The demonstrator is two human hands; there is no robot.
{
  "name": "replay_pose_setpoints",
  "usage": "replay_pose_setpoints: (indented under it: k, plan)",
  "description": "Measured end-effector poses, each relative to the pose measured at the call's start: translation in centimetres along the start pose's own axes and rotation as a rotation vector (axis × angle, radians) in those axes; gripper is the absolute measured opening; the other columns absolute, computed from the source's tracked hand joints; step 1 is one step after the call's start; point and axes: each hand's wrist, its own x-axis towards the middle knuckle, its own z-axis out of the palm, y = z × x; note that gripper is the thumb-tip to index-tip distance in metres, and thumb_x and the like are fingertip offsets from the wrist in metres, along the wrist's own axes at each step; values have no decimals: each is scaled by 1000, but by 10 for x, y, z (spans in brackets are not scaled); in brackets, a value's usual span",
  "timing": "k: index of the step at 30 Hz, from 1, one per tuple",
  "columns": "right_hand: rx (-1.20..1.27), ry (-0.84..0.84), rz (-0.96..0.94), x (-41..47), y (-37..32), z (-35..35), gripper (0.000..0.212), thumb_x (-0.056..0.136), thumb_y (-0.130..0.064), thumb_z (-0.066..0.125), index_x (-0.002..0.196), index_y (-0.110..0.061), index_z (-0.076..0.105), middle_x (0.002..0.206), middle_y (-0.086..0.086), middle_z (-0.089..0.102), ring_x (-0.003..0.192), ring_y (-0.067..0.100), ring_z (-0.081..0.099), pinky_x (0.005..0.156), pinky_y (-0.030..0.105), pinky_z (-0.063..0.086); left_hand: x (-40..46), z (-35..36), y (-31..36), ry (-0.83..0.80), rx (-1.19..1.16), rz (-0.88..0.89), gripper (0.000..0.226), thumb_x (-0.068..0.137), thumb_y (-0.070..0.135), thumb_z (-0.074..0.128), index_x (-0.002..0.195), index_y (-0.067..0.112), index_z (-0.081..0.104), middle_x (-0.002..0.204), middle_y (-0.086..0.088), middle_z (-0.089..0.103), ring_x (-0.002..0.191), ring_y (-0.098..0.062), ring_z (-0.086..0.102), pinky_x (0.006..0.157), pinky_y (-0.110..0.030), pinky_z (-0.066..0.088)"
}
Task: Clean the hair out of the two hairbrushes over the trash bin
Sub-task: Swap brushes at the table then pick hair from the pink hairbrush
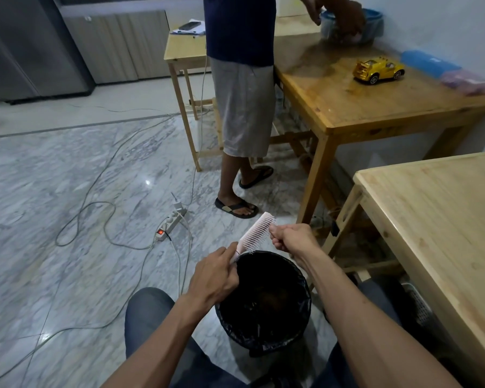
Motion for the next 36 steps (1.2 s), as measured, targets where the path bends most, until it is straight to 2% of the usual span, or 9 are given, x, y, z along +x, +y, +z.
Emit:
replay_pose_setpoints:
  k: [7, 10, 14, 18, 24, 28, 32, 34, 36]
  plan:
    - [-308, -61, 25, 1, 19, -13, 30, 95, -10, 63, 65, -13, 68, 64, 4, 61, 58, 14, 55, 63, 29, 50, 1, -4, -10, 38, -75, -104, 28, 82, 11, 57, 108, 22, 59, 71, 2, 53, 65, -28, 52, 54, -37, 37]
    - [-314, -201, 102, -10, 11, -12, 28, 101, -15, 55, 80, -9, 72, 77, 5, 67, 56, 11, 58, 54, 23, 51, 3, -4, -11, 38, -65, -77, 33, 84, 15, 55, 116, 23, 60, 76, 0, 59, 69, -27, 55, 56, -36, 39]
    - [-237, -208, 95, -10, 4, -4, 38, 102, -49, 56, 113, -16, 71, 108, 1, 75, 62, 12, 67, 49, 22, 52, 3, -1, -5, 36, -78, -38, 28, 85, 14, 56, 112, 21, 61, 74, 1, 58, 67, -29, 56, 55, -39, 41]
    - [-204, -94, -47, -3, 7, -3, 21, 96, -26, 73, 85, -8, 77, 80, 5, 73, 60, 12, 61, 54, 22, 50, 0, -2, -9, 43, -79, -17, 27, 84, 16, 54, 109, 22, 62, 71, 6, 52, 63, -27, 53, 53, -38, 41]
    - [-693, -26, -74, -3, 16, -5, 23, 89, -20, 73, 72, -7, 80, 63, 4, 76, 63, 16, 73, 73, 33, 62, -2, 0, -11, 6, 46, -83, 30, 84, 20, 46, 111, 18, 58, 82, -6, 60, 68, -34, 56, 53, -36, 35]
    - [-727, -153, -29, -4, 21, -5, 15, 87, -16, 74, 99, -16, 83, 99, 1, 81, 101, 15, 74, 97, 34, 57, 5, 0, -11, 7, 48, -184, 20, 83, 15, 47, 102, 15, 54, 75, -3, 52, 67, -34, 54, 53, -35, 30]
    - [-714, -312, 99, -2, 13, -2, 76, 79, -12, 65, 153, -19, 47, 148, 7, 59, 137, 24, 52, 112, 40, 44, 8, -1, -8, 0, 36, -162, 29, 86, 22, 51, 114, 17, 55, 80, -8, 63, 68, -33, 57, 53, -34, 31]
    - [-596, -332, 153, -5, 9, 2, 79, 85, -9, 61, 159, -20, 35, 159, 7, 44, 141, 27, 47, 108, 43, 47, 9, 2, -8, -7, 7, -182, 30, 91, 26, 52, 120, 17, 51, 83, -12, 66, 70, -35, 59, 54, -35, 32]
    - [-341, -335, 194, -8, 7, 5, 58, 95, -9, 56, 150, -17, 42, 146, 10, 52, 127, 27, 60, 103, 47, 54, 8, 5, -7, -42, -27, -197, 26, 93, 30, 51, 116, 17, 50, 79, -10, 63, 68, -34, 58, 54, -36, 33]
